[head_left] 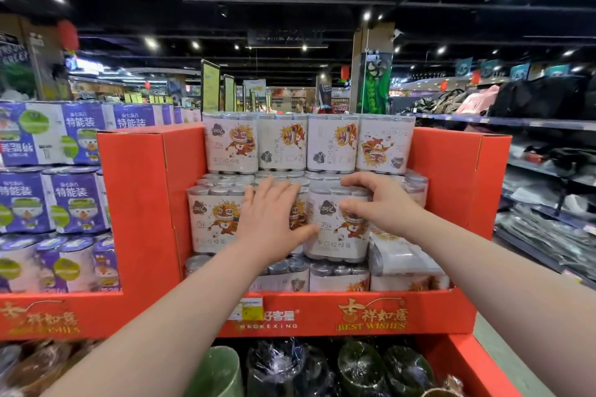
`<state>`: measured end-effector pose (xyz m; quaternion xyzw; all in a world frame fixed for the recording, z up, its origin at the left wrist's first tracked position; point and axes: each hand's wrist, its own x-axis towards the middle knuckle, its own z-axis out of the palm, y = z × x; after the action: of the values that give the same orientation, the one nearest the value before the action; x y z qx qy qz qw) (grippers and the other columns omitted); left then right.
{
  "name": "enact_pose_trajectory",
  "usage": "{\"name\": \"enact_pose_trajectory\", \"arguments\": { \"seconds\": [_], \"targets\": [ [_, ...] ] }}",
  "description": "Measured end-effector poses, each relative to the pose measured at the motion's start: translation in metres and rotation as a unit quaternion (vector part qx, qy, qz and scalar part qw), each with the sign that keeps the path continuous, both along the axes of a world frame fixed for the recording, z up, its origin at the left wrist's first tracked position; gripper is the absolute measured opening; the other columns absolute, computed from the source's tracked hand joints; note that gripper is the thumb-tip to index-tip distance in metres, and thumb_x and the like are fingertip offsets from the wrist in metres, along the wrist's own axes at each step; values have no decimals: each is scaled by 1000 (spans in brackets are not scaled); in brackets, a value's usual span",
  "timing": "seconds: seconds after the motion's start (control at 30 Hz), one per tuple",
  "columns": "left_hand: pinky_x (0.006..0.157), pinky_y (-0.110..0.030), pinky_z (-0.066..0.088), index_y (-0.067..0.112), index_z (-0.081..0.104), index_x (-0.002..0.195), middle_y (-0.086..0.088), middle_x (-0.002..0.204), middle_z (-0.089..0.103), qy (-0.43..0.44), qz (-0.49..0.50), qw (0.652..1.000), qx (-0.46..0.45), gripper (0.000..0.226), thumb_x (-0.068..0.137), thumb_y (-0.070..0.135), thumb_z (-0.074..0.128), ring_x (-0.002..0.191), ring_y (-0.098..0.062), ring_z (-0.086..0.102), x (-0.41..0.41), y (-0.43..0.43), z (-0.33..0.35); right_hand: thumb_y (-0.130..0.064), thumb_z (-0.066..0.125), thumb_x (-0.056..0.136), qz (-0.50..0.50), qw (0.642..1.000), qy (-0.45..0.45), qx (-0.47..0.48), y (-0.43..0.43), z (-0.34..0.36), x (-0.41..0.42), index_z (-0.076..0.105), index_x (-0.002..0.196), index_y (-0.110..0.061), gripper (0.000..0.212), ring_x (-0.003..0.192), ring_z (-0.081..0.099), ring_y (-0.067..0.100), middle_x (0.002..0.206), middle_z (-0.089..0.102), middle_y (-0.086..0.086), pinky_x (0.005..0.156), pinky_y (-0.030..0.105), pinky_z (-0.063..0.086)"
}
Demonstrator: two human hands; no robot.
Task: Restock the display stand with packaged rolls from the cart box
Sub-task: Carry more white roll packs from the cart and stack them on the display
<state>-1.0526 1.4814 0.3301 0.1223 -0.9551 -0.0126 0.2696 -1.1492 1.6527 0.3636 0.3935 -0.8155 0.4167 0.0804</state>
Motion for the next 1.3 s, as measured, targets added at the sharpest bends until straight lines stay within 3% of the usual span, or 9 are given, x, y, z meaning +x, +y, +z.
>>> {"name": "enact_pose_trajectory", "arguments": {
  "seconds": [0.23,0.43,0.57,0.7,0.77,0.87,0.97,1.1,1.3],
  "targets": [
    [120,-40,2,27,22,149,7,155,24,12,-11,999,-32,80,85,62,53,145,-16,14,2,-8,-2,-21,70,83,-37,997,50,43,0,-9,-23,60,124,-17,43,117,51,12,124,57,-3,102,27,39],
    [119,-47,2,28,27,145,7,150,29,22,19,999,-26,77,82,65,53,141,-19,18,-5,1,0,-23,70,83,-46,992,104,56,-12,-11,-25,64,122,-19,41,118,48,14,124,56,0,105,30,37],
    [116,-53,-8,30,18,149,4,158,16,3,22,999,-39,79,85,65,49,147,-24,5,-10,12,3,-33,67,84,-90,979,147,110,-1,-7,-23,55,133,-22,51,128,44,20,134,55,-2,108,40,37],
    [115,-54,-12,34,6,152,8,161,7,-32,-4,998,-49,76,91,59,44,149,-24,-1,-18,18,5,-25,60,91,-97,987,103,79,32,5,-15,62,116,-21,25,110,51,14,118,58,-2,96,28,39],
    [115,-55,-10,35,9,151,9,159,14,-31,-4,998,-56,72,92,56,45,147,-23,6,-22,18,5,-26,60,91,-99,983,73,138,51,7,-13,65,107,-21,17,99,55,12,111,64,-2,87,24,41],
    [115,-55,-9,34,11,151,10,157,20,-19,6,998,-58,69,93,52,45,145,-22,12,-24,20,2,-42,66,84,-64,941,53,329,68,-5,-11,55,129,-20,51,108,53,10,128,58,-3,92,22,42],
    [115,-55,-8,32,12,151,10,156,20,-12,10,998,-58,69,93,51,45,146,-22,12,-25,22,1,-43,73,73,-65,909,66,405,73,-28,-9,31,147,-26,86,126,43,18,140,42,-1,101,34,44],
    [115,-55,-9,30,15,151,9,156,22,-5,17,999,-45,68,93,49,46,147,-24,11,-25,25,2,-24,61,80,-121,882,222,398,75,-50,-5,31,144,-27,71,127,43,20,140,44,-4,99,32,42],
    [115,-54,-11,29,8,152,7,160,14,-18,18,999,-36,72,94,49,44,149,-25,2,-25,27,3,-14,57,70,-133,928,257,233,91,-56,1,54,128,-23,59,120,55,23,126,61,-3,95,37,44]
  ]
}}
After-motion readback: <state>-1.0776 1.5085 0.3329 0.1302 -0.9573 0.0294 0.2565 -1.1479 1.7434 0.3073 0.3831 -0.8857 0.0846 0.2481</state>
